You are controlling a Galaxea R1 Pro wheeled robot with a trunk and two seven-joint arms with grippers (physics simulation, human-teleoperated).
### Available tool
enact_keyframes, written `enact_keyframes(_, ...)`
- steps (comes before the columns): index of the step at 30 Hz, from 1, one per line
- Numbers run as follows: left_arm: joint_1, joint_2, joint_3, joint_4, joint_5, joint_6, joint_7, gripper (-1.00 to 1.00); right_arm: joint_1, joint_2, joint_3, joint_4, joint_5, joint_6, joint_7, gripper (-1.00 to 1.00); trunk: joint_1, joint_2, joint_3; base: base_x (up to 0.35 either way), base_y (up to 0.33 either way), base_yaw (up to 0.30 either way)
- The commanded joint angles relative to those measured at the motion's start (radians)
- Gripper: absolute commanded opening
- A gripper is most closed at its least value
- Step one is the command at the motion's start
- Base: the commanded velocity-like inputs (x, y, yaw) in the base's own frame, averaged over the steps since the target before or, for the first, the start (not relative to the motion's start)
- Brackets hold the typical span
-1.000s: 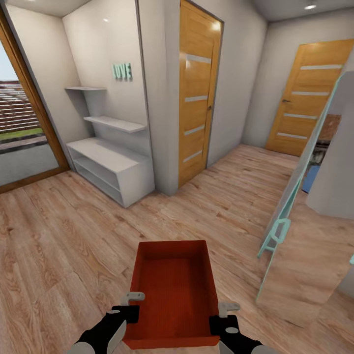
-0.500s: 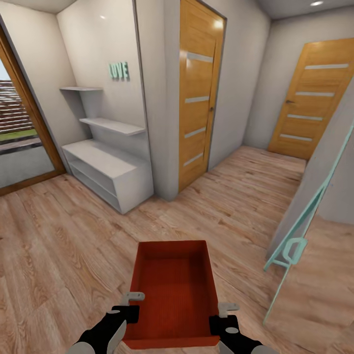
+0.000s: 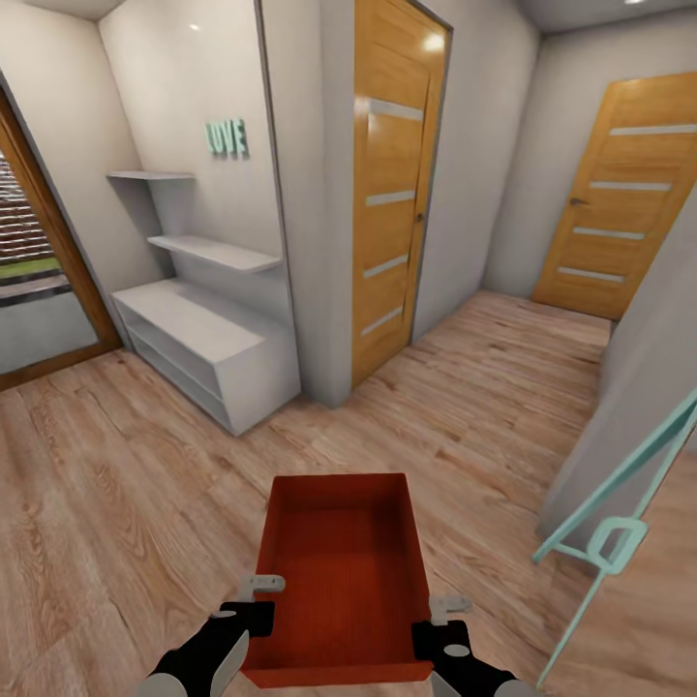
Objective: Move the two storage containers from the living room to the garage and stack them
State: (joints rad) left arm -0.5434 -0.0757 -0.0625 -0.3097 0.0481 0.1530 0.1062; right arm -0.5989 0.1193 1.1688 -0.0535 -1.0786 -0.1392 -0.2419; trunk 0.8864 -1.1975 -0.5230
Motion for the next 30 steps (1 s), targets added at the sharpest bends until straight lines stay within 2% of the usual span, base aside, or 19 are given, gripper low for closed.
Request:
enact_keyframes(1,0.0,0.011,0.007,0.001,-0.004,0.007,0.009,-1.0,-0.001,-0.027,0.002,0.003,-0.003,-0.026,-0.01,-1.0,0.001,0.0,-0.001,0.324,0.0,0.0)
enact_keyframes(11,0.0,0.011,0.007,0.001,-0.004,0.007,0.009,-1.0,-0.001,-0.027,0.002,0.003,-0.003,-0.026,-0.01,-1.0,0.001,0.0,-0.001,0.324,0.0,-0.013)
enact_keyframes(27,0.0,0.011,0.007,0.001,-0.004,0.007,0.009,-1.0,-0.001,-0.026,0.002,0.003,-0.003,-0.026,-0.01,-1.0,0.001,0.0,-0.001,0.324,0.0,-0.246)
enact_keyframes(30,0.0,0.011,0.007,0.001,-0.004,0.007,0.009,-1.0,-0.001,-0.027,0.002,0.003,-0.003,-0.026,-0.01,-1.0,0.001,0.0,-0.001,0.324,0.0,-0.082)
